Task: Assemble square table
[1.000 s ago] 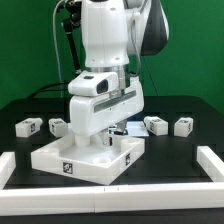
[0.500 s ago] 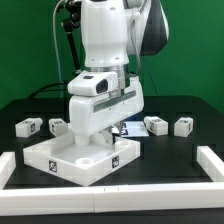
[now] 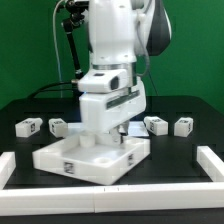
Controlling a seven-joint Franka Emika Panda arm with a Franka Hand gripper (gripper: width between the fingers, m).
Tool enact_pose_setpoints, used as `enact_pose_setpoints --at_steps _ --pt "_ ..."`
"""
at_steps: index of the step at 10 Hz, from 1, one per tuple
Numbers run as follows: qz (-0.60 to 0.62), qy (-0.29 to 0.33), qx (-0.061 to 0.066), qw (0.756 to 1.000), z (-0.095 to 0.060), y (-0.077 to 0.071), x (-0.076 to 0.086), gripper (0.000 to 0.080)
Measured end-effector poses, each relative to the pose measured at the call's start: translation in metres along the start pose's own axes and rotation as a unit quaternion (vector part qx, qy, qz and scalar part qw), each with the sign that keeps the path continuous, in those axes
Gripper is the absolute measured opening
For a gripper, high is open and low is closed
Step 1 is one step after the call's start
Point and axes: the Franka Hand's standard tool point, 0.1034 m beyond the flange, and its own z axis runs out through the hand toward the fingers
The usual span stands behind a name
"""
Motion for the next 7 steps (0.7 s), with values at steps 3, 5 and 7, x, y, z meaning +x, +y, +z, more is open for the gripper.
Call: enact_pose_setpoints --at_steps 3,5,7 --pt "-0.042 0.000 -0.001 0.999 0.000 -0.004 0.012 0.0058" --pt "-0.041 0.000 0.000 0.999 0.001 -0.004 0.011 0.0058" --pt "-0.064 0.001 -0.003 0.998 0.002 -0.005 0.019 0.0058"
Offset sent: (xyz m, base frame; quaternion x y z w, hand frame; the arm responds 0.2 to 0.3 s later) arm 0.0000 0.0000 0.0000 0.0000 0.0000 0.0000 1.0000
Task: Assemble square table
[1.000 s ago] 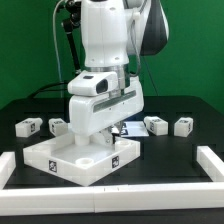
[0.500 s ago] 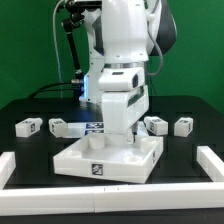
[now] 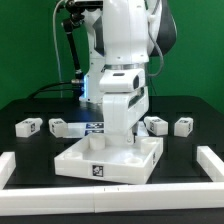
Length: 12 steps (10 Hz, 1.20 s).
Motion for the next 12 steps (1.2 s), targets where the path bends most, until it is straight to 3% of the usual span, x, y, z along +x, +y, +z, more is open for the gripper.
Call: enact_pose_setpoints --at_steps 2,3,7,12 --pt "-0.084 0.005 -0.013 0.996 0.004 0.009 0.028 0.0058" --pt "-0.093 0.016 -0.029 0.995 0.004 0.009 0.039 0.0058" --pt "-0.104 0.016 -0.031 0.994 0.005 0.009 0.039 0.0058" --pt "-0.150 0.024 -0.053 0.987 0.006 0.027 0.060 0.0058"
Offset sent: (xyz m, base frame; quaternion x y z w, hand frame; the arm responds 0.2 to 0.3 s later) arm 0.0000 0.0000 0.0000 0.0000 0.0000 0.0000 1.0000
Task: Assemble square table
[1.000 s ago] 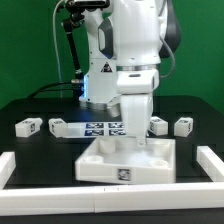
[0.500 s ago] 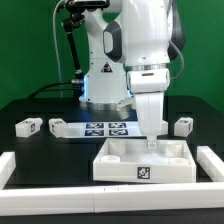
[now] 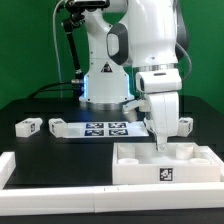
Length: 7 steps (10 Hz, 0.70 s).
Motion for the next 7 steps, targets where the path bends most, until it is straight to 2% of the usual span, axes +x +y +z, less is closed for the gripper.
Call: enact_pose_setpoints --at_steps 4,6,7 --pt "0.001 0.000 0.000 1.000 0.0000 0.0004 -0.0008 0.0058" --pt "-0.001 0.000 -0.007 1.000 0.0004 0.0024 0.0001 0.0058" --pt "-0.001 -0.004 -0.003 1.000 0.0006 0.0036 -0.0005 0.0058"
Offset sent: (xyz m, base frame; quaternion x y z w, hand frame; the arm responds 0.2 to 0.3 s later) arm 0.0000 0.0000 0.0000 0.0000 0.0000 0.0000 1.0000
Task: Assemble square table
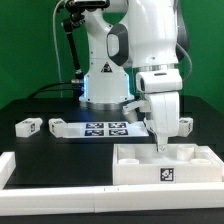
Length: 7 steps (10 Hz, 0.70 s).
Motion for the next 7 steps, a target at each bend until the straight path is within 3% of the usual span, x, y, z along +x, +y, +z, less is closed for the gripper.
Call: enact_pose_setpoints --at_steps 2,4,7 --pt "-0.003 -0.007 0.014 1.000 0.0003 0.0011 -0.0002 0.0058" --pt "0.001 -0.007 0.016 1.000 0.0007 0.0006 0.0005 0.0058" --pt "0.002 -0.008 0.017 1.000 0.0012 0.0003 -0.0001 0.0442"
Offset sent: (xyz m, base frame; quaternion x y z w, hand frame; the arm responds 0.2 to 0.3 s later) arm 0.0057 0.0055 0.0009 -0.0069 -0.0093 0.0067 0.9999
